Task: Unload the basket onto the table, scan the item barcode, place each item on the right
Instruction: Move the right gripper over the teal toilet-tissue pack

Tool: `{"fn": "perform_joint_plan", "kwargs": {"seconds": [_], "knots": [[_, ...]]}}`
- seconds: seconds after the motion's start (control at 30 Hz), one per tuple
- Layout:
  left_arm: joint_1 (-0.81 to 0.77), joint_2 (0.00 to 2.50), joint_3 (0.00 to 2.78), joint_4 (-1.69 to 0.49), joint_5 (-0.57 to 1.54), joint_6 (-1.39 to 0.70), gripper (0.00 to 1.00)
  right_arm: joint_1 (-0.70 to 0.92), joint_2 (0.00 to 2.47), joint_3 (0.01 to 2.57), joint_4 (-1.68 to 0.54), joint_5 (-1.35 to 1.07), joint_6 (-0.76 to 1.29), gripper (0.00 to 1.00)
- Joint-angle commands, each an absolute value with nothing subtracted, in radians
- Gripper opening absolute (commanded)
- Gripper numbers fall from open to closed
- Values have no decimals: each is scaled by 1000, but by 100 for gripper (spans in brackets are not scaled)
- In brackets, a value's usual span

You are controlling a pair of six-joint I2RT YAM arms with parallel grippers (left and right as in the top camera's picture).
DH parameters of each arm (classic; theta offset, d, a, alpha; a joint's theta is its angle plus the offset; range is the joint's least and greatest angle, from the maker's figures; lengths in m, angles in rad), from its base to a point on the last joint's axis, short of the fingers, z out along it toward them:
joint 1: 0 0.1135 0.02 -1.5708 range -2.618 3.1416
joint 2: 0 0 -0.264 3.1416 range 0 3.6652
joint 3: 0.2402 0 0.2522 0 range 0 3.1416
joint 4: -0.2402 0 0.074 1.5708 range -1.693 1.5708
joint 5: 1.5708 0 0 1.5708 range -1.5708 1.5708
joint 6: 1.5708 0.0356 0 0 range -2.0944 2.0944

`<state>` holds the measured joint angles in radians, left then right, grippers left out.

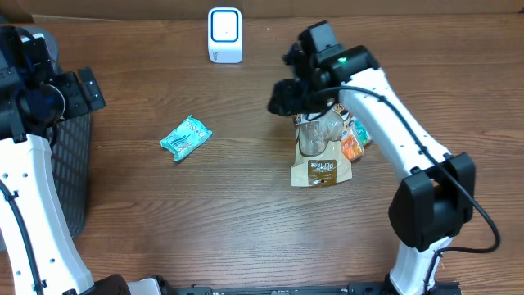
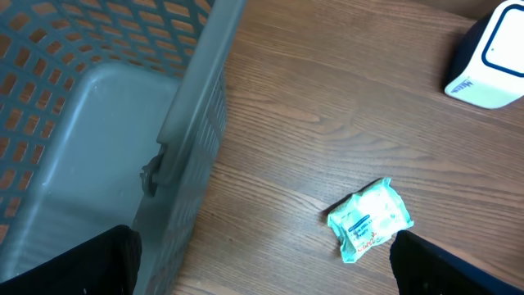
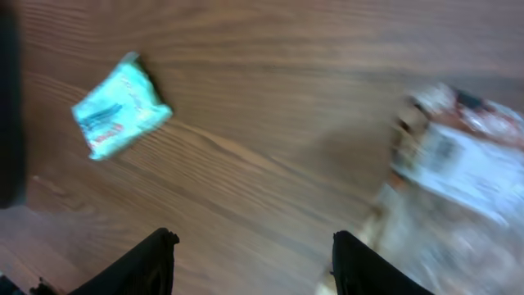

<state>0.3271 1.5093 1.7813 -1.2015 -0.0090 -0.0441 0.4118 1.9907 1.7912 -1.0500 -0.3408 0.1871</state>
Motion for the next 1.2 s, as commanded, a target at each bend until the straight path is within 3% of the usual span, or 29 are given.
{"fn": "perform_joint_plan", "kwargs": {"seconds": [0.0,0.5,1.17], "knots": [[327,1511,1802,-1201,-10,-22,100,464,2042,1785,-971,-361,220,57],[327,1511,1802,-1201,-10,-22,100,686,2272,1785,-487,-242,371,57],[327,1511,1802,-1201,-10,-22,100,748,2403,1785,-393,-128,419,57]]}}
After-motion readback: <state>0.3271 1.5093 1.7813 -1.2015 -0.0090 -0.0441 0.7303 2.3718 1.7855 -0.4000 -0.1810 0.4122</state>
